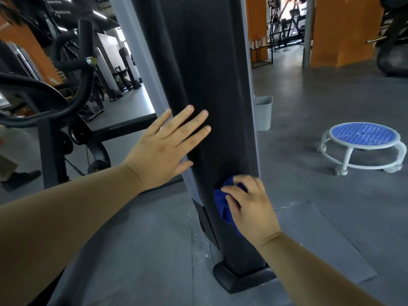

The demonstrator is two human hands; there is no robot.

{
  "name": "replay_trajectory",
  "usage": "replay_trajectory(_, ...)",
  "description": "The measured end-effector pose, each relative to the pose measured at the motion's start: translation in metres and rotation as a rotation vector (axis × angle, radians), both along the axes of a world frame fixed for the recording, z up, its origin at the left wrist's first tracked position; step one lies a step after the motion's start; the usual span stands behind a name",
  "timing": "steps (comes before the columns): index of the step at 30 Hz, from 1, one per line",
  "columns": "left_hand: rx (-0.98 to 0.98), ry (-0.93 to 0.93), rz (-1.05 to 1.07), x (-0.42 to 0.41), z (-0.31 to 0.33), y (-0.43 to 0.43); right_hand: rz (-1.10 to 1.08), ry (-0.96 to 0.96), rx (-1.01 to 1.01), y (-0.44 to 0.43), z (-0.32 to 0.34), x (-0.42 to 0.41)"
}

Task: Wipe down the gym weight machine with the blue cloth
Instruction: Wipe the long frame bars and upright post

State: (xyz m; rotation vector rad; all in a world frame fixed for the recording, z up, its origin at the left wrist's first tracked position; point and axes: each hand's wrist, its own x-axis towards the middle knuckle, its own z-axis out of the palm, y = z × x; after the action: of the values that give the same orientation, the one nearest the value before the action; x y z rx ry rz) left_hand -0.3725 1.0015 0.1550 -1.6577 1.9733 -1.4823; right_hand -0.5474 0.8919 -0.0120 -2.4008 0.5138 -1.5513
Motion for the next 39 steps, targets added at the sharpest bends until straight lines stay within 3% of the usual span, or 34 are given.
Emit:
replay_trajectory(5, -0.027, 0.030, -0.020, 0.000, -0.007, -0.003, 0.038, -0.168, 0.060, 0.000, 0.054, 0.014)
replay_trajectory(8, -0.034, 0.020, -0.002, -0.002, -0.009, -0.003, 0.037, -0.019, -0.022, -0.007, 0.009, 0.003)
replay_trajectory(12, 0.012, -0.063, 0.010, -0.003, -0.019, -0.002, 0.041, 0.159, 0.020, -0.011, -0.041, -0.010)
replay_trajectory(19, -0.001, 0.024, 0.019, -0.005, -0.032, -0.008, -0.010, -0.142, 0.101, -0.012, 0.024, 0.004)
replay_trajectory(22, -0.002, 0.057, 0.021, -0.008, -0.032, -0.007, -0.056, -0.037, 0.052, -0.013, -0.010, -0.003)
replay_trajectory(25, 0.012, 0.039, 0.025, -0.009, -0.029, -0.005, -0.063, 0.127, 0.129, -0.012, -0.045, -0.010)
replay_trajectory(27, 0.022, 0.023, 0.028, -0.010, -0.027, -0.004, -0.074, 0.066, 0.158, -0.012, -0.037, -0.008)
replay_trajectory(31, 0.028, -0.007, 0.035, -0.012, -0.023, -0.002, -0.048, -0.248, 0.266, -0.014, 0.040, 0.001)
replay_trajectory(33, 0.027, -0.008, 0.037, -0.014, -0.023, -0.001, -0.033, -0.276, 0.333, -0.017, 0.061, 0.003)
replay_trajectory(39, 0.042, -0.042, 0.051, -0.018, -0.016, 0.002, -0.020, 0.022, 0.416, -0.011, -0.013, -0.020)
